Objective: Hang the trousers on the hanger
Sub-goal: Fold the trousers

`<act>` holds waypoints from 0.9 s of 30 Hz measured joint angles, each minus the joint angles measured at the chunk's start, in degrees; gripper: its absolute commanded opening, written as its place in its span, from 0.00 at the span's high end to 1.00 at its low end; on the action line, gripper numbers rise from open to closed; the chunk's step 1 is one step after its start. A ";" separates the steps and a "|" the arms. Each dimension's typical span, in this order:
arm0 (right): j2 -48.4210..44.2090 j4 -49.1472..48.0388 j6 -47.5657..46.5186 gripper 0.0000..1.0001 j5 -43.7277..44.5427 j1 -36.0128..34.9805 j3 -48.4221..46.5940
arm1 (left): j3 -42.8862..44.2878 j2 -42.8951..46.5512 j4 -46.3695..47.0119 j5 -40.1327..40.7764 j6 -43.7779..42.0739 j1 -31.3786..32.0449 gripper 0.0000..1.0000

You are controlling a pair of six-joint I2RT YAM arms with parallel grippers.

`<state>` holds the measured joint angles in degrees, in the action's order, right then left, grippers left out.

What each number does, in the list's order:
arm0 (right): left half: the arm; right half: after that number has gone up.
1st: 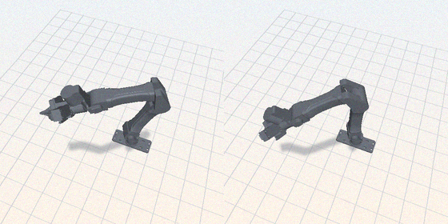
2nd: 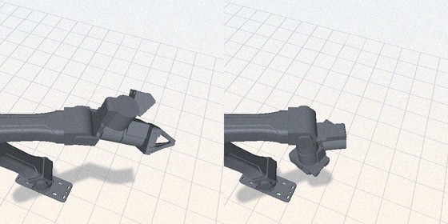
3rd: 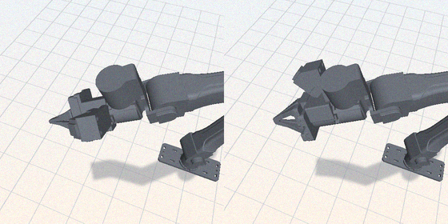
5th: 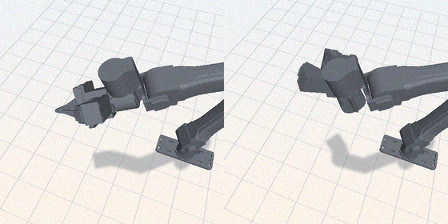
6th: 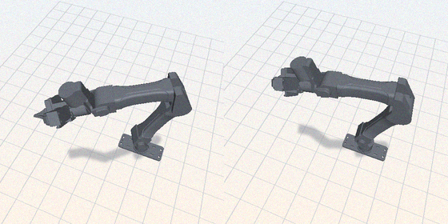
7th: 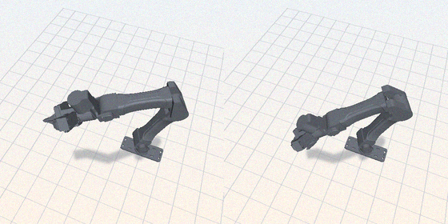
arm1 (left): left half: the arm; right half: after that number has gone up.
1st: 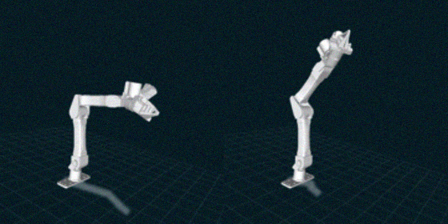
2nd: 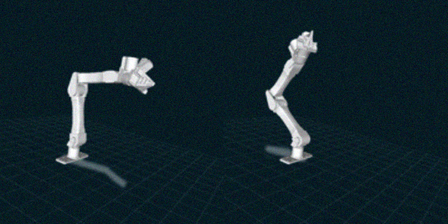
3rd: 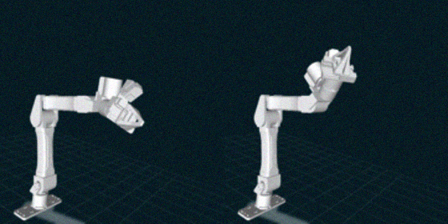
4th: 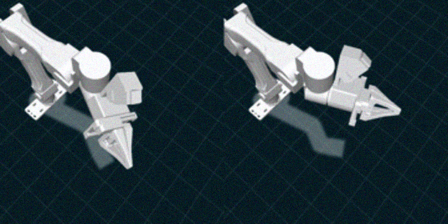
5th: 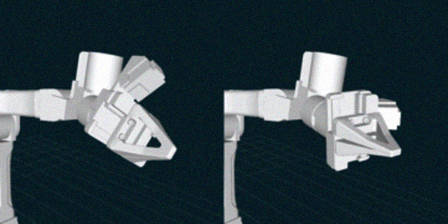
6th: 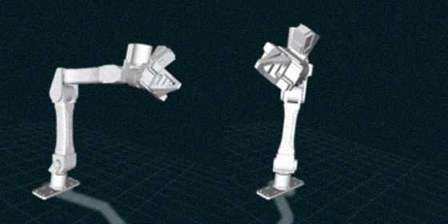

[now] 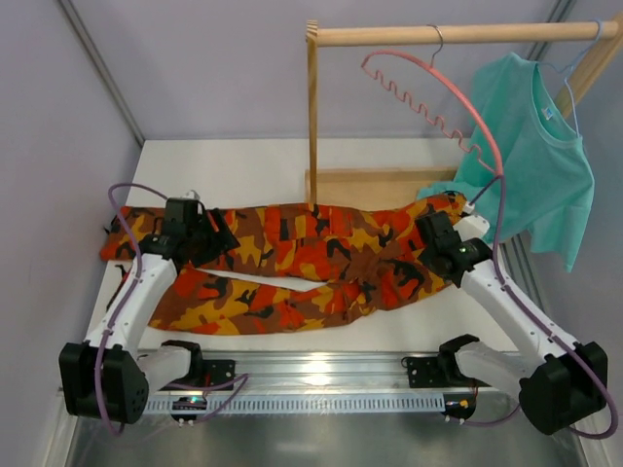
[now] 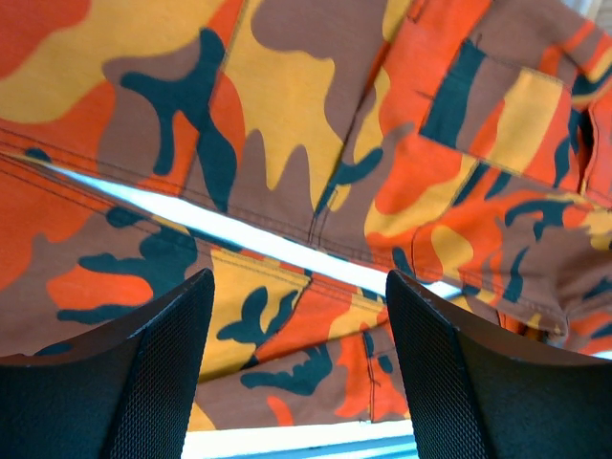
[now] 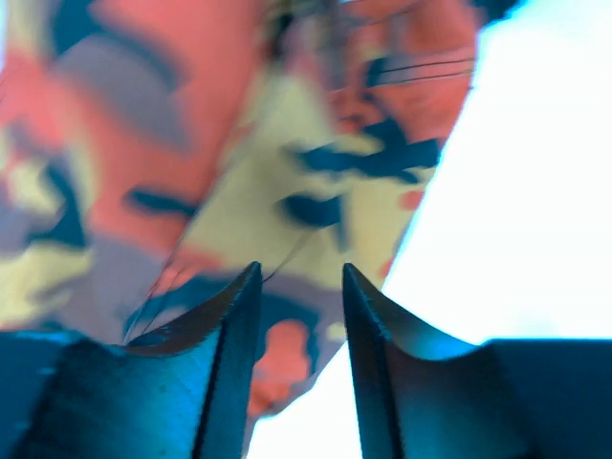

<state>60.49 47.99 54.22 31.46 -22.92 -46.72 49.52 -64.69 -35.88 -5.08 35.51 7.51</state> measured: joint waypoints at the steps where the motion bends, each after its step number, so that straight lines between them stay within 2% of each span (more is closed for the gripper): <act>1: -0.81 0.15 -0.07 0.51 0.00 2.60 0.76 | -0.76 0.87 0.07 -0.68 -0.04 0.00 0.27; 5: -4.83 -2.23 -1.22 0.44 -3.39 14.36 5.75 | -2.45 1.88 0.02 -3.21 -0.33 0.00 0.27; 15: -5.01 -8.90 -4.70 0.45 -8.98 34.71 9.99 | -7.43 5.03 1.09 -8.00 2.56 0.00 0.28; 21: 3.34 -15.12 -5.68 0.45 -11.30 37.88 9.79 | -9.75 5.16 1.81 -4.85 8.41 0.02 0.27; 27: 10.49 -19.61 -6.10 0.44 -12.20 38.05 9.18 | -9.90 5.29 0.02 5.18 12.39 -0.37 0.31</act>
<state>70.98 28.38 48.12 19.27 15.14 -37.54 39.62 -59.40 -35.86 0.10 47.90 7.14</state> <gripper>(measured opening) 0.557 0.713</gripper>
